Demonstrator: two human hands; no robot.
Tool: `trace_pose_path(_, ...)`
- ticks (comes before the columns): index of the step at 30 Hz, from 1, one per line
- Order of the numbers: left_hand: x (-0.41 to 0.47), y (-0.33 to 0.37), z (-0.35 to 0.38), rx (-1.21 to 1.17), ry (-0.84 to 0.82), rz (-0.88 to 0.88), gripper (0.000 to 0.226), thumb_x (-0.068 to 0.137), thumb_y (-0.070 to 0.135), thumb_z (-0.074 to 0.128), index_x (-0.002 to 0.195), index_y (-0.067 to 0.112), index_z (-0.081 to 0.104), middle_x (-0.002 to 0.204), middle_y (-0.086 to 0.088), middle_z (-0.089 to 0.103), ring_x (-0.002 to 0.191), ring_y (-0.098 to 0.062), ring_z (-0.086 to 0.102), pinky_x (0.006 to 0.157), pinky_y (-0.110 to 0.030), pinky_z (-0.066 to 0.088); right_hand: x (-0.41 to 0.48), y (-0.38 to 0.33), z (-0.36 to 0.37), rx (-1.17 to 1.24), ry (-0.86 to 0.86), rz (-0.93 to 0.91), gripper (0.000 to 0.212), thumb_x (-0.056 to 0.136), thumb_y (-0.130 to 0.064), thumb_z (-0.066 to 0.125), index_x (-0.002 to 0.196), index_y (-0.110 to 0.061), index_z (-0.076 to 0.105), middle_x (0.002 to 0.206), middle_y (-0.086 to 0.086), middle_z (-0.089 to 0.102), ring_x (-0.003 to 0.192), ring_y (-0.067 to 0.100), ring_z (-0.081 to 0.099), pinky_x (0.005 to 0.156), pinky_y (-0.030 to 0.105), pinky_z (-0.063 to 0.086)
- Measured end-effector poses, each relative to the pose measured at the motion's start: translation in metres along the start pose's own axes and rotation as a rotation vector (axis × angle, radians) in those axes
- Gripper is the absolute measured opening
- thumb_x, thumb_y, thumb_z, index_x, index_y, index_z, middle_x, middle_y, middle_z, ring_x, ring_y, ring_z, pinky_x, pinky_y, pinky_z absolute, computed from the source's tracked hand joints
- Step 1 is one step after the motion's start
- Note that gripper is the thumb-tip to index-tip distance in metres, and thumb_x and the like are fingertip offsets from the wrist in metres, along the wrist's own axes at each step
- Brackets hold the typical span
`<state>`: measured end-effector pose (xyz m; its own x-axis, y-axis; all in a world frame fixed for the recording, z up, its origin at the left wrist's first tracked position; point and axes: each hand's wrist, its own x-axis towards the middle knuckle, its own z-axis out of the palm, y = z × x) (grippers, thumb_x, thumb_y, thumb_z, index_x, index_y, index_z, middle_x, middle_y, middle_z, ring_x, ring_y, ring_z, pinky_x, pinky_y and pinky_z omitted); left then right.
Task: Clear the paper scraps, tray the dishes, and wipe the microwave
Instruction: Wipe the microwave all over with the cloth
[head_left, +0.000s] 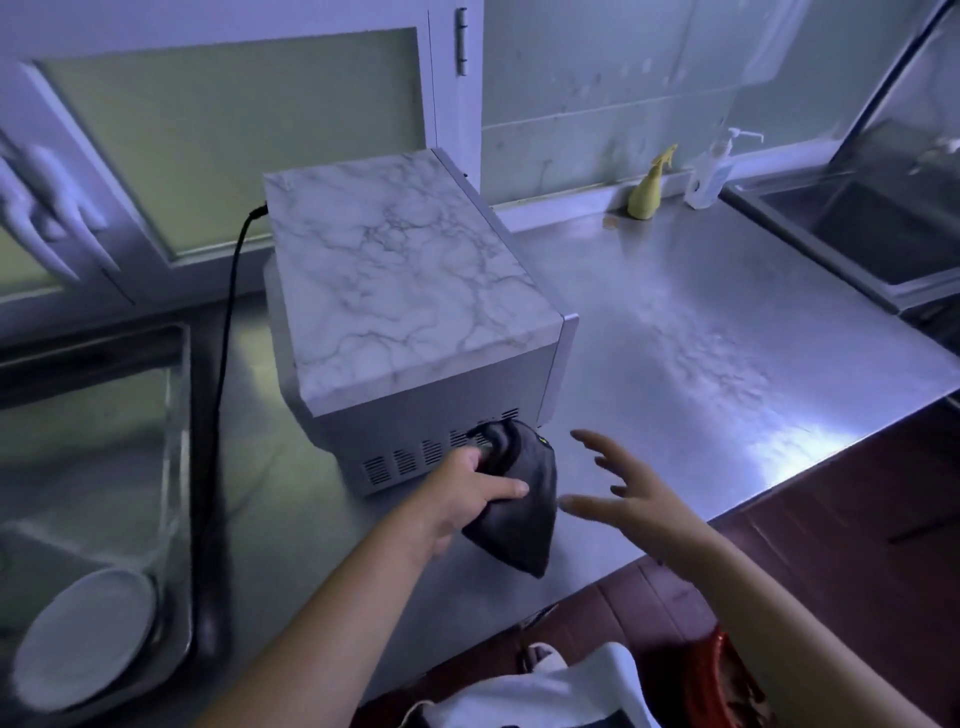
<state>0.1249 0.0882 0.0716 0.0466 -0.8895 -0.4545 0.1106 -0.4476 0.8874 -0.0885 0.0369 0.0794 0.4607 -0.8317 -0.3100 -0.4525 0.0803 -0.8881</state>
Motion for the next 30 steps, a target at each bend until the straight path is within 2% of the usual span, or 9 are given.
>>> trace_pose_path(2,-0.009,-0.002,-0.013,-0.085,-0.055,-0.021,0.028,0.084,-0.009,0.067,0.111,0.000,0.069,0.109,-0.019,0.073,0.097,-0.028,0.070,0.093,-0.039,0.054,-0.015,0.003,0.021,-0.199,-0.100,-0.065,0.100,0.070,-0.038,0.090,0.150,-0.045,0.030,0.160,-0.016,0.022,0.146,-0.002,0.017,0.117,0.021,0.022)
trace_pose_path(5,-0.020,-0.003,-0.027,-0.229,-0.232,-0.033,0.033,0.086,-0.007,0.064,0.119,-0.002,0.067,0.115,-0.021,0.071,0.103,-0.030,0.069,0.091,-0.037,0.057,-0.028,0.002,0.046,-0.328,-0.042,-0.105,0.115,0.062,-0.051,0.090,0.152,-0.047,0.019,0.162,-0.018,0.013,0.152,0.007,0.006,0.124,0.044,0.014)
trace_pose_path(8,-0.028,-0.003,-0.033,-0.324,-0.380,-0.050,0.036,0.087,-0.002,0.064,0.123,0.000,0.067,0.119,-0.020,0.069,0.109,-0.031,0.068,0.090,-0.035,0.058,-0.039,-0.001,0.059,-0.211,0.062,-0.105,0.104,0.056,-0.053,0.091,0.145,-0.046,0.037,0.146,-0.017,0.045,0.139,0.011,0.039,0.115,0.044,0.035)
trace_pose_path(13,-0.032,-0.011,-0.025,-0.398,-0.319,-0.070,0.044,0.084,0.000,0.071,0.125,0.002,0.057,0.107,-0.017,0.073,0.094,-0.026,0.072,0.073,-0.033,0.060,-0.060,0.008,0.074,0.249,0.220,-0.042,0.057,0.061,-0.011,0.092,0.111,-0.025,0.068,0.100,-0.001,0.074,0.097,0.021,0.071,0.082,0.040,0.060)
trace_pose_path(16,-0.036,-0.019,-0.018,-0.189,-0.162,-0.015,0.055,0.084,0.004,0.074,0.132,0.011,0.048,0.102,-0.015,0.072,0.082,-0.021,0.071,0.070,-0.030,0.057,-0.070,0.013,0.076,0.339,0.382,-0.014,0.048,0.067,0.010,0.084,0.105,-0.015,0.068,0.092,0.007,0.073,0.088,0.025,0.070,0.069,0.035,0.060)
trace_pose_path(19,-0.040,-0.018,-0.020,0.223,-0.122,0.196,0.084,0.072,0.030,0.086,0.140,0.045,0.040,0.132,-0.003,0.054,0.116,-0.012,0.056,0.098,-0.031,0.046,-0.080,0.007,0.063,0.293,0.374,-0.050,0.058,0.069,0.013,0.081,0.112,-0.021,0.063,0.095,0.019,0.066,0.079,0.021,0.063,0.063,0.037,0.057)
trace_pose_path(21,-0.039,-0.005,-0.022,0.515,-0.273,0.330,0.086,0.064,0.041,0.088,0.135,0.059,0.042,0.147,0.012,0.036,0.135,-0.004,0.037,0.114,-0.035,0.033,-0.082,-0.003,0.047,0.214,0.232,-0.088,0.067,0.070,0.010,0.080,0.120,-0.029,0.058,0.089,0.014,0.063,0.076,0.020,0.060,0.062,0.036,0.054)
trace_pose_path(24,-0.036,0.017,-0.015,0.558,-0.542,0.245,0.075,0.071,0.022,0.089,0.133,0.046,0.054,0.133,0.010,0.060,0.129,-0.004,0.051,0.113,-0.036,0.041,-0.074,-0.017,0.030,0.183,0.081,-0.128,0.077,0.067,0.001,0.081,0.128,-0.035,0.052,0.085,0.009,0.065,0.070,0.019,0.056,0.065,0.033,0.050)
trace_pose_path(30,-0.029,0.034,-0.012,0.317,-0.376,0.213,0.047,0.079,0.000,0.078,0.122,0.015,0.068,0.112,-0.009,0.074,0.108,-0.019,0.068,0.089,-0.028,0.052,-0.043,-0.008,0.030,0.582,0.055,-0.121,0.091,0.059,-0.017,0.090,0.137,-0.037,0.049,0.129,0.005,0.061,0.108,0.015,0.068,0.080,0.028,0.056)
